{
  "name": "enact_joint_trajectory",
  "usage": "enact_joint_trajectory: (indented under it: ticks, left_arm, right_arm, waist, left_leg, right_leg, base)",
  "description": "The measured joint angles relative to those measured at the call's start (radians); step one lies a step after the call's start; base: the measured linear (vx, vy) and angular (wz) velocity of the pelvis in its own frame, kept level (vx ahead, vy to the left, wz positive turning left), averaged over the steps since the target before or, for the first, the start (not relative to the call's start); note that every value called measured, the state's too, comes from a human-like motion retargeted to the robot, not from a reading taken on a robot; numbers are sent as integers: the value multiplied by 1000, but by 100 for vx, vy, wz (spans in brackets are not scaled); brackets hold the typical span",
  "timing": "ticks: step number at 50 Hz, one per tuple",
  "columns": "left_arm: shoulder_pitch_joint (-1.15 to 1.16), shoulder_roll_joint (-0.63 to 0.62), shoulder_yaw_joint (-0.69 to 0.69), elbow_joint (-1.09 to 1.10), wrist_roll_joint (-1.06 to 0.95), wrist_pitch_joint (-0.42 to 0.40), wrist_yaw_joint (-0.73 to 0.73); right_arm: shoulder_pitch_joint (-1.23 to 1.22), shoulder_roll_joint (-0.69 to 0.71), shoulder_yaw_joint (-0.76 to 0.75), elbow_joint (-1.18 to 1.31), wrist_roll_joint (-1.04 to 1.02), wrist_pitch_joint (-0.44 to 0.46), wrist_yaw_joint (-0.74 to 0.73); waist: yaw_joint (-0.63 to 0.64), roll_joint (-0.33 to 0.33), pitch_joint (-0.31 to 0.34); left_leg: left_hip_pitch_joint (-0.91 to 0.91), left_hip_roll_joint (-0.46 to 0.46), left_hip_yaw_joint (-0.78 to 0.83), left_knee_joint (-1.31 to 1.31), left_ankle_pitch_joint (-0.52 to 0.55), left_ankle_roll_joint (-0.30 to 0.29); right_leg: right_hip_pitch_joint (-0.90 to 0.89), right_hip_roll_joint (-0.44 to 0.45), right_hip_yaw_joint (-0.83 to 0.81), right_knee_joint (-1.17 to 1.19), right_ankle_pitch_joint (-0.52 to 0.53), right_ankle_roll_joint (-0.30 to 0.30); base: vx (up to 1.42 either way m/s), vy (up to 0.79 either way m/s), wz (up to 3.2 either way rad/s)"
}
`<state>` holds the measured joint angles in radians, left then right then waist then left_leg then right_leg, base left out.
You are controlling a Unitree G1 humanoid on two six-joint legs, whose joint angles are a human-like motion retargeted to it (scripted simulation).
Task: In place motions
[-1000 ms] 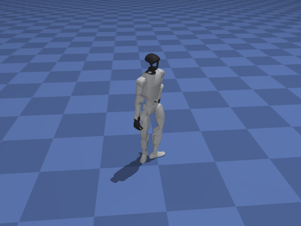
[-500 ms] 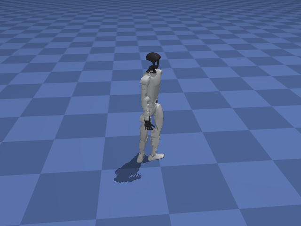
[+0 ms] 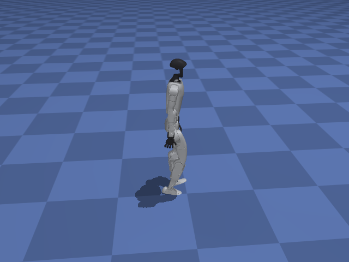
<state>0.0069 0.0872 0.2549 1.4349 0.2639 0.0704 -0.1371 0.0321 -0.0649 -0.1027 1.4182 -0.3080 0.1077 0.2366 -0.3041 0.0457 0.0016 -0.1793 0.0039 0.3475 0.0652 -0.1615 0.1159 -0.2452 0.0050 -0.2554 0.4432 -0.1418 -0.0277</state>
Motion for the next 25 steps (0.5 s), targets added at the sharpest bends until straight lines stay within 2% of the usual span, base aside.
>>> enact_joint_trajectory:
  ticks: [5,7,8,10,12,14,18,25]
  left_arm:
    - [-2,2,-14,14,5,-3,0]
    - [3,2,-17,33,5,2,2]
    - [2,5,-13,45,6,4,2]
    - [-3,10,-6,79,23,16,-1]
    - [-1,3,-8,105,29,23,12]
    - [2,-4,-11,121,8,19,31]
    - [30,-6,-12,122,4,4,2]
    - [48,-10,-17,118,46,19,-10]
  right_arm:
    - [-13,16,26,-73,-25,-19,-1]
    - [-13,18,29,-92,-29,-28,-2]
    - [-14,21,31,-98,-29,-31,0]
    - [-19,25,25,-100,-28,-36,8]
    - [-22,28,11,-91,-25,-32,12]
    - [-27,31,4,-86,-23,-29,12]
    - [-27,32,26,-81,-49,-30,5]
    - [-17,30,39,-55,-80,-30,5]
  waist:
    - [-30,-63,27]
    - [-39,-98,36]
    - [-25,-104,39]
    - [15,-116,30]
    - [46,-105,25]
    - [58,-99,25]
    - [-7,-82,6]
    - [16,-90,-21]
  left_leg:
    - [42,-91,-77,-20,17,11]
    - [76,-141,-105,-27,20,16]
    - [89,-145,-102,-32,22,12]
    - [101,-160,-108,-34,24,6]
    - [101,-154,-119,-23,26,4]
    - [101,-151,-135,-8,24,2]
    - [95,-156,-214,17,23,-3]
    - [97,-151,-232,30,18,-17]
  right_leg:
    - [-23,35,306,-231,10,21]
    - [3,24,381,-306,144,93]
    - [20,12,372,-324,136,94]
    - [46,-38,222,-330,124,104]
    - [74,-50,185,-347,123,109]
    - [98,-45,145,-363,123,97]
    - [143,-22,81,-400,117,70]
    - [177,-23,35,-417,106,61]
  base:
    - [8,4,144]
    - [19,0,120]
    - [21,-1,53]
    - [25,1,45]
    - [20,-1,65]
    - [19,-7,98]
    - [23,-6,131]
    - [17,-8,37]
